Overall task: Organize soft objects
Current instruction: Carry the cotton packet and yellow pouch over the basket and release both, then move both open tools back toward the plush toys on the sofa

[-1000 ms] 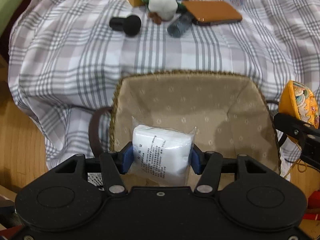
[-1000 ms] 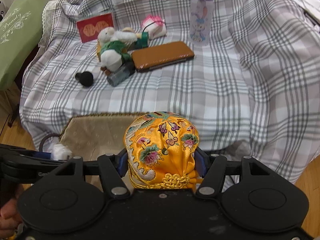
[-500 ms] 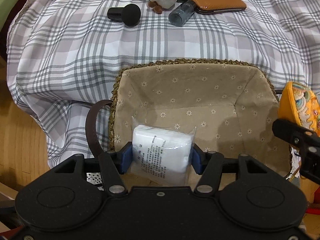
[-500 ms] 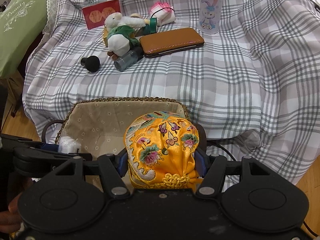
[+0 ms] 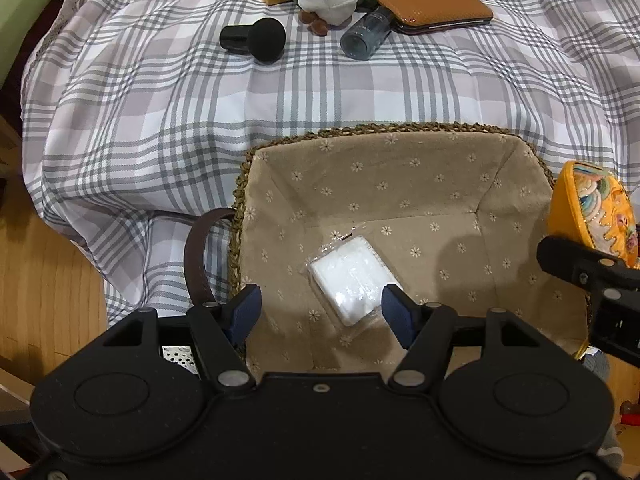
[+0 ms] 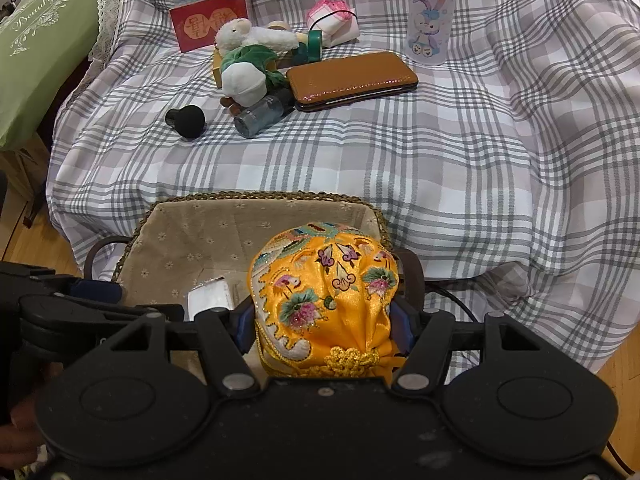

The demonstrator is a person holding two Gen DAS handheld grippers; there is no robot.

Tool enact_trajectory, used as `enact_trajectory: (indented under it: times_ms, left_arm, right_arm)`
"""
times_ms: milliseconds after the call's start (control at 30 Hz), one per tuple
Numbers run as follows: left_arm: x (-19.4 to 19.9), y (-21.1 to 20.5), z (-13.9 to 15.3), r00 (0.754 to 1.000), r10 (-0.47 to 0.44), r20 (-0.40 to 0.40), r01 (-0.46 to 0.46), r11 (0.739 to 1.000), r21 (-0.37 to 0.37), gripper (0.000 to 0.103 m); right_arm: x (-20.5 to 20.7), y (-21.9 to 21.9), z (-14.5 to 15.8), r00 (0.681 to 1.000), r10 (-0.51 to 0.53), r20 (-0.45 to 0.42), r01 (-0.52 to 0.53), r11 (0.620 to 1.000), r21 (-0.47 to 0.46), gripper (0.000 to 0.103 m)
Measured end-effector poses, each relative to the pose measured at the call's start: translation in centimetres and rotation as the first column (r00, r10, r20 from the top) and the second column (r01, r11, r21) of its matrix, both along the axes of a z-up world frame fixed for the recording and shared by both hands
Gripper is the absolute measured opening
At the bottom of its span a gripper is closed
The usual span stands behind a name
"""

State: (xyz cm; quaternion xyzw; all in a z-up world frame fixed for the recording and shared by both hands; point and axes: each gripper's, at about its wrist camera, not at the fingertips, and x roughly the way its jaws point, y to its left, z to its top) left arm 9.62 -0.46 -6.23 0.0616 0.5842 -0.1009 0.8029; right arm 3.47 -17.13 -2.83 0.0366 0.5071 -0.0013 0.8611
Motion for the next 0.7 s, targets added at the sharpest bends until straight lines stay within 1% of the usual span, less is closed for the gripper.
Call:
enact_trajectory:
  times_ms: [367,467,600,700]
  left_arm:
    - [0.18,0.07,0.03,1.000,0.006,0.005,-0.006,1.000,-0.001,0.064]
    - [0.14,0.09,0.05,1.000,0.006,0.004,-0.006,1.000,-0.004,0.065]
    - [0.14,0.06,0.18,1.000,0.006,0.013,-0.006,1.000,-0.001,0.065]
    - [0.13,0.11,0.30,1.000,0.008,0.023,-0.008,1.000,0.005,0.065]
  right_arm:
    - [0.17,-0.42,-0.19,1.000,-0.021,-0.010,0.021,0.999,0.038,0.069]
    - [0.04,-0.34,0.16,1.000,-0.017,0.011,0.016,0.999,0.051,0.072]
    - [0.00,0.06,0.47,0.999,-0.009,0.040,0.009,1.000,0.015,0.072]
    - [0.10,-0.05,0.44,0.999,-0.006,0.039,0.006,1.000,0.012,0.072]
